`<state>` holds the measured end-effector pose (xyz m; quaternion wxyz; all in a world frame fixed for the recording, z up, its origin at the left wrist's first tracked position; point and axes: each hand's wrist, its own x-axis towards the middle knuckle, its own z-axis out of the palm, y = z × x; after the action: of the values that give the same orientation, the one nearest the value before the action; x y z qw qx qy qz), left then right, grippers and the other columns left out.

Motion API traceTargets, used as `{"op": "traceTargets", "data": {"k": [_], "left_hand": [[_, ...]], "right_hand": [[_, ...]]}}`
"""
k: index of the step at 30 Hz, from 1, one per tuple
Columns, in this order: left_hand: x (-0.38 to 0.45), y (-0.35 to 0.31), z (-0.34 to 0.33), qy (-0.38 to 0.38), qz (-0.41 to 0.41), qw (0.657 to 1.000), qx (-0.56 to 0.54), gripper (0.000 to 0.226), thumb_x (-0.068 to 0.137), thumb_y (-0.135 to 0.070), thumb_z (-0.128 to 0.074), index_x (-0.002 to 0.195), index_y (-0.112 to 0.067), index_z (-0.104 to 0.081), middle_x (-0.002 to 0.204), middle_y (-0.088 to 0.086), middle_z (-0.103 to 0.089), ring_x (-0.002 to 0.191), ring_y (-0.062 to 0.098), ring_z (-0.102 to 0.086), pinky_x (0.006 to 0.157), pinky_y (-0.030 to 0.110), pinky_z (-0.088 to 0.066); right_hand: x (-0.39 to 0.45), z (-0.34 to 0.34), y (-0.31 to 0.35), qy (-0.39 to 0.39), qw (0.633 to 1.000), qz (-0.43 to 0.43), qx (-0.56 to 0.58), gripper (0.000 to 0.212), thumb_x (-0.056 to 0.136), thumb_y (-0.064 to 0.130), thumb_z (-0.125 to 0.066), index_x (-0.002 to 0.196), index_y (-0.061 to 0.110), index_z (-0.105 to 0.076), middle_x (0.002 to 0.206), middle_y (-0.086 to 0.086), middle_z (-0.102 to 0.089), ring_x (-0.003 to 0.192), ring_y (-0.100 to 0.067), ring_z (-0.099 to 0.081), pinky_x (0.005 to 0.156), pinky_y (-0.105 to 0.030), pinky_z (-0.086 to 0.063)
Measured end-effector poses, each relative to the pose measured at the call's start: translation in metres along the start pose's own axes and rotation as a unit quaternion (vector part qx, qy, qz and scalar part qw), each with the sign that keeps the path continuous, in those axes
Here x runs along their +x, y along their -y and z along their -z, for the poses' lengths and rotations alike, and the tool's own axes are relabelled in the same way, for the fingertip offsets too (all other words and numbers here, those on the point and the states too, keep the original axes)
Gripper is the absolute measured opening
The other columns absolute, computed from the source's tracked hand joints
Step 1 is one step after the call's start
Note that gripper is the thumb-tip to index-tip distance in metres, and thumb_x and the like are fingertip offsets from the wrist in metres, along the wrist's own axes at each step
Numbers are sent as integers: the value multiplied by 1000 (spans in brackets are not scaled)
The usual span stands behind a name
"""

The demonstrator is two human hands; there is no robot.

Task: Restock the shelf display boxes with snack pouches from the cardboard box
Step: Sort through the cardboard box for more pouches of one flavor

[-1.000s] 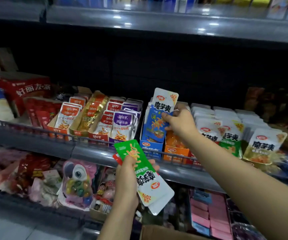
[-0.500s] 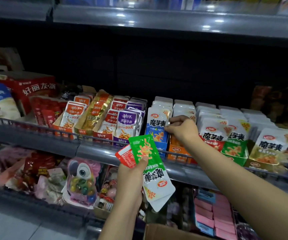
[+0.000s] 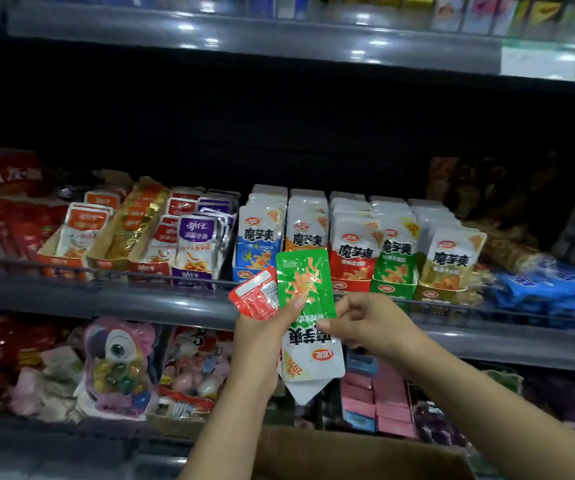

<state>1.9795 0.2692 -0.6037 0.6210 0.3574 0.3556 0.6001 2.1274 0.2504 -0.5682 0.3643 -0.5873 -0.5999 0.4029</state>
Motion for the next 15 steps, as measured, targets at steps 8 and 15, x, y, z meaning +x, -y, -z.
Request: {"op": "traceTargets", "data": {"k": [8, 15], "left_hand": [[-1, 14, -24, 40, 61, 997, 28, 37, 65, -24, -75, 98, -9, -66, 98, 15, -73, 87, 31, -70, 89, 49, -53], [-3, 20, -39, 137, 121, 983, 18, 28, 71, -6, -69, 98, -8, -61, 73, 13, -72, 62, 22, -71, 54, 32, -58]], "right_hand": [[-30, 63, -18, -54, 998, -26, 1, 12, 87, 22, -66, 82, 19, -56, 60, 5, -50, 51, -9, -43, 50, -21, -31], [-39, 107, -7, 11, 994, -32, -108, 12, 93, 19, -57, 102, 26, -60, 54, 22, -60, 46, 9, -52, 49, -6, -38]]}}
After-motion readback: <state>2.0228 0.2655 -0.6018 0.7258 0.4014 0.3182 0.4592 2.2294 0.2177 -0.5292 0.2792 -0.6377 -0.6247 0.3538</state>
